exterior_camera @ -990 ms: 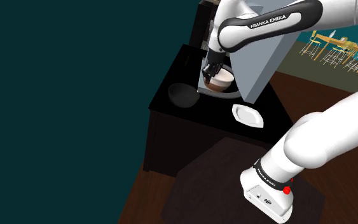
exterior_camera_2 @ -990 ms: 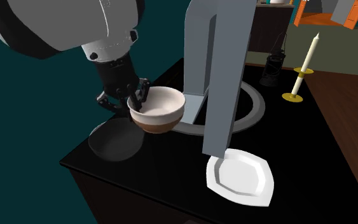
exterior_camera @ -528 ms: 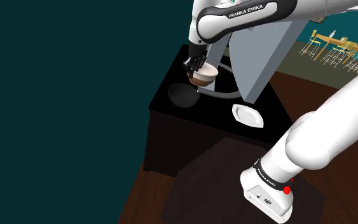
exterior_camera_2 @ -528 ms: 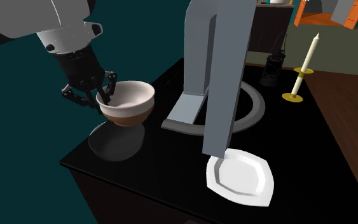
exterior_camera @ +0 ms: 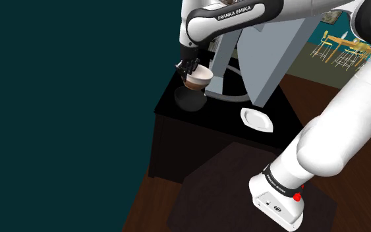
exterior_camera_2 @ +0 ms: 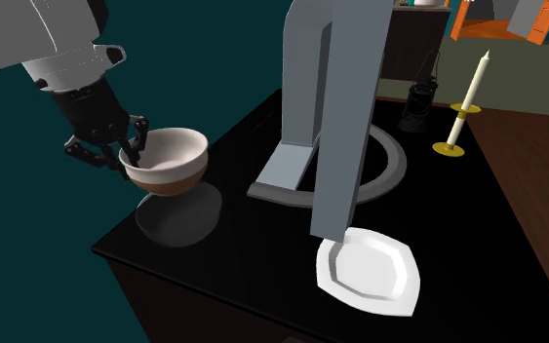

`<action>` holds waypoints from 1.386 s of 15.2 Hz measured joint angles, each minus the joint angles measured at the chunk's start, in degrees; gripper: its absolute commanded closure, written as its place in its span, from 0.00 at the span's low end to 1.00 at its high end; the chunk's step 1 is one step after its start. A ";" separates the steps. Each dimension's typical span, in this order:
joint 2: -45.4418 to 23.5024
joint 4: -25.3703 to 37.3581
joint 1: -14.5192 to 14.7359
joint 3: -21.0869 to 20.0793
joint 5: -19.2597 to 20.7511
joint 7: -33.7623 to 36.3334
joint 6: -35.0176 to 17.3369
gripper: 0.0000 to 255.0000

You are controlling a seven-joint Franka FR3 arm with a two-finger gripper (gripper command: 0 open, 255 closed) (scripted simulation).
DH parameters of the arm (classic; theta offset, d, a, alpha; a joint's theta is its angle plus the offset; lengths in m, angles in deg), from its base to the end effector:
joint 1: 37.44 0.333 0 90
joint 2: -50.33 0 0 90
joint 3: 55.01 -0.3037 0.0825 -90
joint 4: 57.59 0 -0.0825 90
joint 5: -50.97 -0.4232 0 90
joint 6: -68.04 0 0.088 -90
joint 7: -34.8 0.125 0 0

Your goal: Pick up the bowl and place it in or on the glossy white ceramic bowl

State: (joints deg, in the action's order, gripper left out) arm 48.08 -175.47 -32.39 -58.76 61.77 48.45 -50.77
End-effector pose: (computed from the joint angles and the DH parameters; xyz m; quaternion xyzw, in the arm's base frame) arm 0.5825 0.0773 0.3662 0.9967 0.0041 0.0045 0.0813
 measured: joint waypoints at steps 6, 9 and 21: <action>-2.01 -2.47 -0.06 0.10 0.67 0.93 -4.38 1.00; -3.12 -3.44 -0.10 0.18 1.02 1.36 -6.44 1.00; -4.42 -4.58 -0.06 0.22 1.51 2.05 -8.87 0.00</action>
State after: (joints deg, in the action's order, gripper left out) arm 43.66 -180.05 -32.46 -58.54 63.28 50.50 -59.64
